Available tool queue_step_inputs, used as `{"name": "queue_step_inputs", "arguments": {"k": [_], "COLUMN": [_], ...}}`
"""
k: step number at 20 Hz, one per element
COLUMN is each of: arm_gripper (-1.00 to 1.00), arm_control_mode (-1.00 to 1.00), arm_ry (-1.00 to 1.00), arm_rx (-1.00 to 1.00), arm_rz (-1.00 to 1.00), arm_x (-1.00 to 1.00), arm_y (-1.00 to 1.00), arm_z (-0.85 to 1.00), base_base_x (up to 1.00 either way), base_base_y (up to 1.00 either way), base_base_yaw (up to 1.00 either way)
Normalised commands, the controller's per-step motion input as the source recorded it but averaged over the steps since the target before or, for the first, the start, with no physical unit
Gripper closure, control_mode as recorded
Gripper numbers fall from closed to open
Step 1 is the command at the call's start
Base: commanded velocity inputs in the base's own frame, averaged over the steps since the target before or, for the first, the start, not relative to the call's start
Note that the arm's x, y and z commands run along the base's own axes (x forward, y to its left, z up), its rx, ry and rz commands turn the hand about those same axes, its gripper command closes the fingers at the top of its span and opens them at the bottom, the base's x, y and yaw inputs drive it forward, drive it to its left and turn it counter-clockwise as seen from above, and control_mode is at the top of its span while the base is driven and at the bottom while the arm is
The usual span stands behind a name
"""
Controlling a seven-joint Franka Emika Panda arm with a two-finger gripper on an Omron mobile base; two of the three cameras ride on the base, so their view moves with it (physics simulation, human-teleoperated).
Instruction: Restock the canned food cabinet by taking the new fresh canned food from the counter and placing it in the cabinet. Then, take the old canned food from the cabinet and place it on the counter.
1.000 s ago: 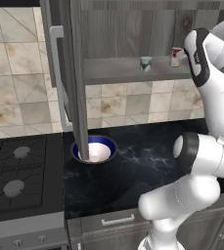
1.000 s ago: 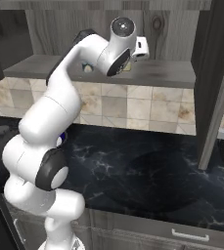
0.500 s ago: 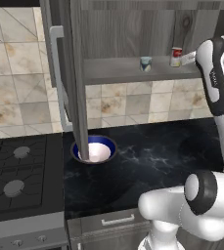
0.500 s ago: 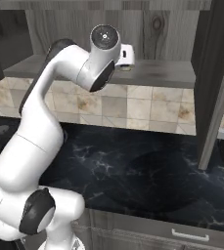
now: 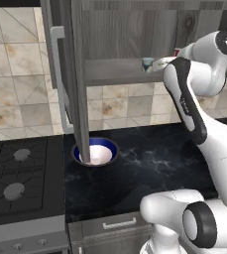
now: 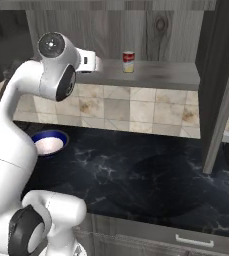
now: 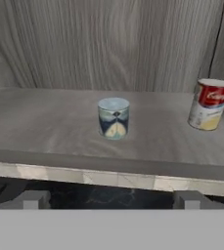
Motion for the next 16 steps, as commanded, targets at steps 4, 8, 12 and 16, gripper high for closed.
{"name": "queue_step_inputs", "arguments": {"k": [4, 8, 12, 16], "arm_gripper": [-1.0, -1.0, -1.0, -1.0], "arm_control_mode": [-1.0, -1.0, -1.0, -1.0], "arm_ry": [0.04, 0.0, 0.0, 0.05], "arm_rx": [0.0, 0.0, 0.0, 0.0], "arm_rz": [-0.06, 0.0, 0.0, 0.0], "arm_x": [0.17, 0.04, 0.27, 0.41], "arm_y": [0.21, 0.01, -0.01, -0.03], "arm_z": [0.0, 0.0, 0.0, -0.03], "base_base_x": [0.0, 0.0, 0.0, 0.0], "base_base_y": [0.0, 0.0, 0.0, 0.0], "base_base_yaw": [0.0, 0.0, 0.0, 0.0]}}
